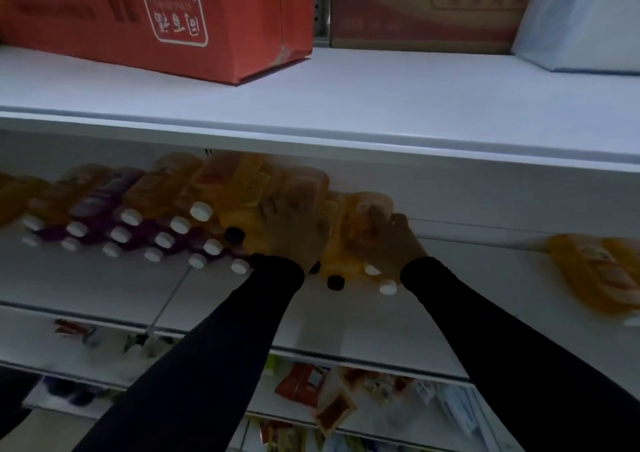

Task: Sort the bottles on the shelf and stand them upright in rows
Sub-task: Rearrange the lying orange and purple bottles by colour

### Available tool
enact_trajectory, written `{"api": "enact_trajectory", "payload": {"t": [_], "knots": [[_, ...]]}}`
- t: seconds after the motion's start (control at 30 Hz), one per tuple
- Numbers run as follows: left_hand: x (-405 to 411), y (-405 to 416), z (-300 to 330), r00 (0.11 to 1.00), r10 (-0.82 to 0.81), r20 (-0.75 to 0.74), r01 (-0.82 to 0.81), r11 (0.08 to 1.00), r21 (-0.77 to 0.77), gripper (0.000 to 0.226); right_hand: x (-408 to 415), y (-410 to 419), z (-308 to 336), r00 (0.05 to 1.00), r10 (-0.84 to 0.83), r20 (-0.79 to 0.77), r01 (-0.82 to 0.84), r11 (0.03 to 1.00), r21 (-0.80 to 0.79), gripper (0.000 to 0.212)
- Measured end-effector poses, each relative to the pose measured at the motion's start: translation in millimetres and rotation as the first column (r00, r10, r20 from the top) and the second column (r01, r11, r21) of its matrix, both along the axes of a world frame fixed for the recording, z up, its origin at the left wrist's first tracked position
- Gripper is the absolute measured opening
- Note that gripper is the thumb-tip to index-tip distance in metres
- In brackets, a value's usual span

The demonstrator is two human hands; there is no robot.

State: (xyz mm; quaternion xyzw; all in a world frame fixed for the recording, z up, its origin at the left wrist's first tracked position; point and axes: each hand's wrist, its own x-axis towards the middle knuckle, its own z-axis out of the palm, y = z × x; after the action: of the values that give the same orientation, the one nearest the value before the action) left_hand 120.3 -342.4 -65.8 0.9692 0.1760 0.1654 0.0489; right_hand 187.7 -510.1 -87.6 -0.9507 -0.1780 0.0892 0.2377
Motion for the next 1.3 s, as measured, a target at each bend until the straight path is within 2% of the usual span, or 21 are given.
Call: {"api": "enact_trajectory", "payload": {"t": [0.13, 0.2, 0.27, 0.37, 0.43, 0.53, 0.63, 0.67, 0.73, 0.9, 0.97, 1.07, 1.17, 1.23, 1.3], "knots": [[4, -8, 2, 0.999, -0.011, 0.030, 0.011, 1.000, -0.024, 0.057, 5, -13, 12, 1.000, 0.014, 0.011, -0.014, 0.999, -0.039, 0.089], [8, -11, 7, 0.996, -0.063, 0.056, 0.067, 0.995, -0.069, 0.053, 1, -14, 8, 1.000, 0.017, 0.010, -0.017, 1.000, -0.016, 0.096], [5, -12, 14, 0.982, -0.125, 0.142, 0.142, 0.983, -0.119, 0.043, -3, -13, 3, 0.999, 0.032, 0.022, -0.032, 0.999, 0.023, 0.099], [-3, -16, 16, 0.958, -0.107, 0.265, 0.158, 0.971, -0.180, 0.045, -4, -26, 4, 0.999, -0.018, -0.040, 0.028, 0.965, 0.260, 0.084], [-7, -25, 15, 0.965, -0.055, 0.258, 0.122, 0.960, -0.251, 0.062, -6, -47, 7, 0.998, -0.038, -0.056, 0.057, 0.910, 0.411, 0.082], [-7, -53, 16, 0.974, -0.022, 0.226, 0.116, 0.904, -0.410, 0.083, -13, -88, 10, 0.996, -0.085, -0.029, 0.086, 0.827, 0.555, 0.078], [-3, -101, 14, 0.936, -0.137, 0.324, 0.265, 0.881, -0.392, 0.064, -18, -139, 11, 0.977, -0.202, 0.070, 0.118, 0.782, 0.612, 0.073], [1, -120, 12, 0.923, -0.179, 0.341, 0.311, 0.869, -0.385, 0.060, -19, -160, 11, 0.963, -0.244, 0.117, 0.126, 0.786, 0.605, 0.071], [11, -159, 7, 0.931, -0.197, 0.307, 0.329, 0.818, -0.472, 0.064, -20, -204, 10, 0.938, -0.299, 0.177, 0.156, 0.817, 0.555, 0.073], [30, -259, -12, 0.865, -0.353, 0.357, 0.501, 0.653, -0.568, 0.055, -21, -317, 4, 0.885, -0.430, 0.177, 0.345, 0.862, 0.370, 0.089], [34, -294, -21, 0.850, -0.397, 0.345, 0.525, 0.608, -0.596, 0.052, -19, -352, 3, 0.887, -0.433, 0.158, 0.361, 0.866, 0.346, 0.085], [44, -331, -38, 0.868, -0.390, 0.307, 0.489, 0.566, -0.664, 0.048, -13, -389, 3, 0.896, -0.387, 0.220, 0.313, 0.899, 0.307, 0.075], [53, -355, -51, 0.925, -0.327, 0.194, 0.364, 0.617, -0.698, 0.058, -1, -405, 0, 0.920, -0.348, 0.181, 0.292, 0.915, 0.277, 0.073], [54, -369, -61, 0.944, -0.298, 0.140, 0.315, 0.696, -0.645, 0.063, 9, -411, -4, 0.929, -0.339, 0.150, 0.298, 0.923, 0.243, 0.067], [53, -381, -67, 0.944, -0.308, 0.114, 0.313, 0.738, -0.597, 0.064, 17, -413, -6, 0.928, -0.345, 0.141, 0.308, 0.923, 0.231, 0.065]]}}
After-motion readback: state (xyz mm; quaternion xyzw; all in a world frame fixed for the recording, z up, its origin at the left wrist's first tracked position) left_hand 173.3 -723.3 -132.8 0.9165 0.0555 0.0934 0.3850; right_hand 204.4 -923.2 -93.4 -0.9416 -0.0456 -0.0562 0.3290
